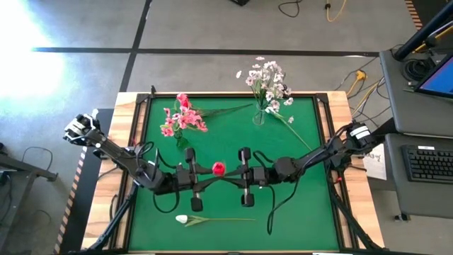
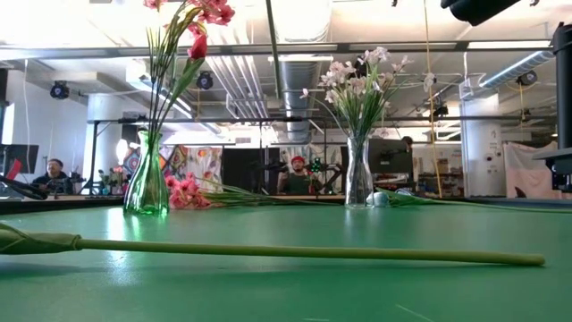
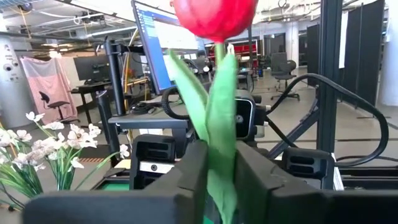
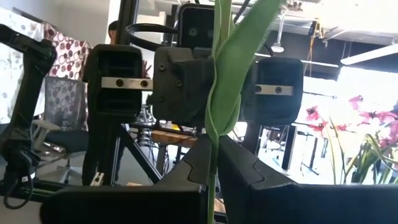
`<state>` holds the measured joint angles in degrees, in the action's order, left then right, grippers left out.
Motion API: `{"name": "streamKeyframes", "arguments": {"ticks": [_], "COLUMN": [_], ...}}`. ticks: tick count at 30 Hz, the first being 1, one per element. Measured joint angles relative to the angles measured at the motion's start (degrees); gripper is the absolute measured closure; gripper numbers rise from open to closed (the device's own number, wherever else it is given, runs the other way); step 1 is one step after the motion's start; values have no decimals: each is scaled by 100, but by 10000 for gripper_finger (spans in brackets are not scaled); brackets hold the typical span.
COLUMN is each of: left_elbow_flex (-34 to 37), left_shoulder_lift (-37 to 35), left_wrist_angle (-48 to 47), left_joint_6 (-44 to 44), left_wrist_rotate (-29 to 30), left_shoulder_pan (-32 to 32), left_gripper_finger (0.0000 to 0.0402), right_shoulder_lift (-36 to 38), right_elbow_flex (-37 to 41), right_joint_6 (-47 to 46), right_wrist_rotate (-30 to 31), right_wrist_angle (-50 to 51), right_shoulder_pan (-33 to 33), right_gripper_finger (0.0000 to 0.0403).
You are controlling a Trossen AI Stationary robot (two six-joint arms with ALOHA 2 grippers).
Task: Sort flowers into vase by color
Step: Put the red flower into the green vase
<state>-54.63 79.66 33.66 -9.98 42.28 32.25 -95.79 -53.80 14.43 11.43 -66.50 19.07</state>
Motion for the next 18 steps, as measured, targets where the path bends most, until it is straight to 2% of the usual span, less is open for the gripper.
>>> {"name": "streamKeyframes", "arguments": {"ticks": [4,9,15,18], "left_elbow_flex": [0,0,0,0], "left_shoulder_lift": [0,0,-89,-230], "left_wrist_angle": [1,1,-63,-317], "left_joint_6": [-82,-198,-255,-142], "left_wrist_rotate": [5,18,79,113], "left_shoulder_pan": [0,-2,38,122], "left_gripper_finger": [394,400,401,401], "right_shoulder_lift": [0,5,103,272], "right_elbow_flex": [-14,-14,-14,-14], "right_joint_6": [-80,-220,-531,-689], "right_wrist_rotate": [99,96,71,53], "right_wrist_angle": [2,21,42,398], "right_shoulder_pan": [2,6,15,19], "right_gripper_finger": [390,378,298,255]}}
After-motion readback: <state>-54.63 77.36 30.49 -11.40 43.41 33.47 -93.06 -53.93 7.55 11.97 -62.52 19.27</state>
